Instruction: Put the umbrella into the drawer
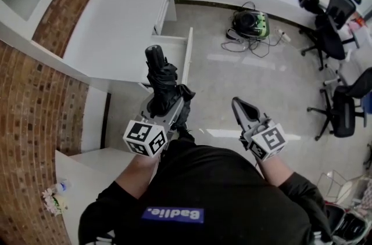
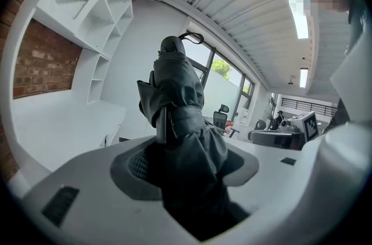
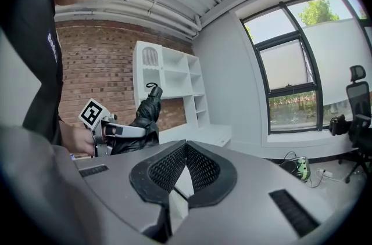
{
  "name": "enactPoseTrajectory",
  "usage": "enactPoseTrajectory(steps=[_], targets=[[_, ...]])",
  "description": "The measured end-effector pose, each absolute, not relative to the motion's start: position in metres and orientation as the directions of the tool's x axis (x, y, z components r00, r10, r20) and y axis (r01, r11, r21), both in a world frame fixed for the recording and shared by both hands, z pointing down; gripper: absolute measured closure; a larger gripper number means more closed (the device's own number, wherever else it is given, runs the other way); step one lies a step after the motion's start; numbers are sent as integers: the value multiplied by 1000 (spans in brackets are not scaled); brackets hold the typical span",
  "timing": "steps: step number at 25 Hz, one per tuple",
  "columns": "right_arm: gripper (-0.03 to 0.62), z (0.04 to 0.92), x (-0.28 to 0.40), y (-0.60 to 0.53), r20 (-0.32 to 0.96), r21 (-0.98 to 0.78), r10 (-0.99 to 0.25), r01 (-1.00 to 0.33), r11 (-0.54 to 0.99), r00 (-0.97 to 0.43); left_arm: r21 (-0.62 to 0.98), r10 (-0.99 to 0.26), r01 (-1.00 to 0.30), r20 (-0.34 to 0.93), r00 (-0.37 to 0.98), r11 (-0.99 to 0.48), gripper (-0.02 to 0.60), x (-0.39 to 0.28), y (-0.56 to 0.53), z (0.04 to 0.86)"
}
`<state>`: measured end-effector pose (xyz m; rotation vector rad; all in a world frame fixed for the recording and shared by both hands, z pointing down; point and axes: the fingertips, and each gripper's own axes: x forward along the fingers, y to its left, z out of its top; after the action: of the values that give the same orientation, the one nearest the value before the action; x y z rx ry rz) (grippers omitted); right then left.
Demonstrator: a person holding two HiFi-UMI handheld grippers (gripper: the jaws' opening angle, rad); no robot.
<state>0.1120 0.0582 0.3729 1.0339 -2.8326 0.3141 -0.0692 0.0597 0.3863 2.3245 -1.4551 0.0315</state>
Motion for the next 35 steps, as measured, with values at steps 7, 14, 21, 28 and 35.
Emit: enactPoseTrajectory(steps=[7, 14, 21, 28, 35], targets=[[565, 379, 69, -6, 205, -154, -652, -682, 714, -729, 331, -836, -856, 256, 486, -396, 331, -116, -17, 410], [565, 386, 44, -53, 241, -150, -691, -729, 667, -682, 347, -802, -841, 297, 519, -416, 331, -149, -65, 436], [565, 389, 46, -83, 264, -137, -730, -774, 618, -630, 362, -788, -845, 341, 512, -393, 331, -166, -93, 466], [565, 392, 51, -99, 272, -134, -734, -780, 611, -622, 357, -764, -854, 402, 505, -378, 331, -166, -111, 497], [565, 395, 53, -121, 266, -156, -709, -755, 637, -653, 334, -731, -886, 506, 457, -323, 331, -162, -128, 545]])
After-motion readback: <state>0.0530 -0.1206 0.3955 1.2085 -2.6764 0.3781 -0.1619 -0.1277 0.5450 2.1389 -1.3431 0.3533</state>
